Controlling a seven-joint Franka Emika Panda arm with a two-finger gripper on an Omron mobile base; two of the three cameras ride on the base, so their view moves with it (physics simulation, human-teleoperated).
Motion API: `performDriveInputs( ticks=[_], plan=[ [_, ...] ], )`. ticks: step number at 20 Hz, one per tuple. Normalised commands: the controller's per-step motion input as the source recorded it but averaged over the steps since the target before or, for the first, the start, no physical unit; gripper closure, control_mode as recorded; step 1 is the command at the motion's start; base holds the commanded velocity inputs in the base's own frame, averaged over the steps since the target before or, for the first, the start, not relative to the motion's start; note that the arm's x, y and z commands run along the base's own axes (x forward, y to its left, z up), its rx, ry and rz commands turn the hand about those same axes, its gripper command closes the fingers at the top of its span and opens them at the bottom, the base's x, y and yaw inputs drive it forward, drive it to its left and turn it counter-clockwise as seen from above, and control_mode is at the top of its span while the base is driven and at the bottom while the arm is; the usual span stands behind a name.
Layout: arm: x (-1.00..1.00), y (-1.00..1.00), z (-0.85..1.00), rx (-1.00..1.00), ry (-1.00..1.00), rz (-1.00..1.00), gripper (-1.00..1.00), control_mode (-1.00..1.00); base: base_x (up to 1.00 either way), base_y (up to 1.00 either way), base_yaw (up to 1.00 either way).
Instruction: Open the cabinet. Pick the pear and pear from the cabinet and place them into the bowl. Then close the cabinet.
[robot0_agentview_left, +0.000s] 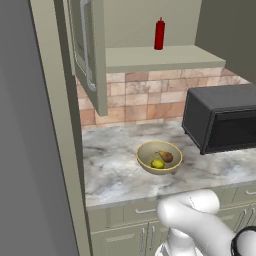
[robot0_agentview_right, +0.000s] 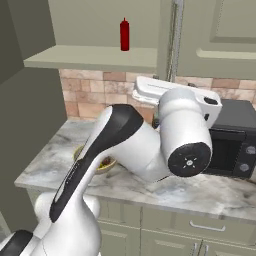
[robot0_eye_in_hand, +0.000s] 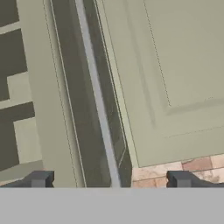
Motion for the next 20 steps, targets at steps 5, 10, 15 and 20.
performDriveInputs(
  ticks=[5, 10, 15, 20],
  plan=[
    [1.0, 0.88, -0.63, 0.01, -0.01, 0.21, -1.0, -1.0, 0.0, 0.0, 0.0],
    [1.0, 1.0, -0.64, 0.0, -0.1, 0.04, -1.0, -1.0, 0.0, 0.0, 0.0],
    [1.0, 1.0, -0.3, 0.0, -0.2, -0.05, -1.0, -1.0, 0.0, 0.0, 0.0],
    [1.0, 1.0, -0.23, 0.01, -0.09, -0.11, -1.0, -1.0, 0.0, 0.0, 0.0]
  ],
)
